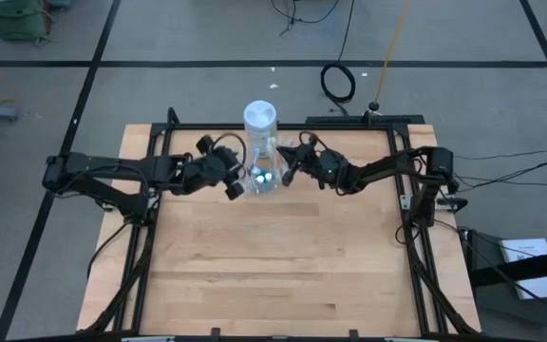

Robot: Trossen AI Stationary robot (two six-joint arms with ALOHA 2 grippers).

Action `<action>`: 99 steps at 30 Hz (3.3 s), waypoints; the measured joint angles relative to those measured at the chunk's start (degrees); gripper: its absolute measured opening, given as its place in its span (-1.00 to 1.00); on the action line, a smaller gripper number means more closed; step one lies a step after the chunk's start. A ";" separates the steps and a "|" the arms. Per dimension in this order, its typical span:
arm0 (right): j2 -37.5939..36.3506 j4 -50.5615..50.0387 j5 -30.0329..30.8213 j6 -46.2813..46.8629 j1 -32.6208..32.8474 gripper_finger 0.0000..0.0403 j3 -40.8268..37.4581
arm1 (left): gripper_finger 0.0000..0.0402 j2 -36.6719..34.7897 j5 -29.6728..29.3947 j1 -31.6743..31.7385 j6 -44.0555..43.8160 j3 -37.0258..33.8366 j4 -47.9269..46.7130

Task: Pick & Place toothbrushing station
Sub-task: Put the orange toothbrush into the transparent organizer, then return to Home Position

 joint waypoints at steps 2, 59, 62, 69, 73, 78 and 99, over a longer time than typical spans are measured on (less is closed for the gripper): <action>0.78 -0.54 -0.01 -0.34 0.24 -1.00 -0.01 | -0.21 -0.07 1.57 -1.32 -3.58 -0.01 -2.64; -34.08 -39.59 12.23 -7.18 15.74 -0.28 -6.13 | -0.21 -16.19 6.19 -7.95 -12.69 -0.05 -17.36; -40.57 -46.38 12.11 -5.37 16.72 -0.28 -6.13 | -0.21 -19.83 7.09 -7.98 -13.13 0.00 -16.57; -54.04 -60.94 2.44 -0.66 18.62 -0.28 -6.13 | -0.21 -28.66 7.38 -9.05 -8.34 0.01 -16.54; -58.43 -63.48 1.30 2.68 19.68 -0.29 -6.11 | -0.21 -31.65 7.09 -9.36 -5.20 0.01 -15.82; -62.67 -66.82 1.43 5.91 20.66 -0.29 -6.13 | -0.21 -34.64 7.60 -9.36 -1.59 0.01 -14.18; -81.07 -71.59 1.23 5.19 21.04 -0.29 -6.13 | -0.21 -45.15 7.73 -9.31 0.56 -5.84 -11.76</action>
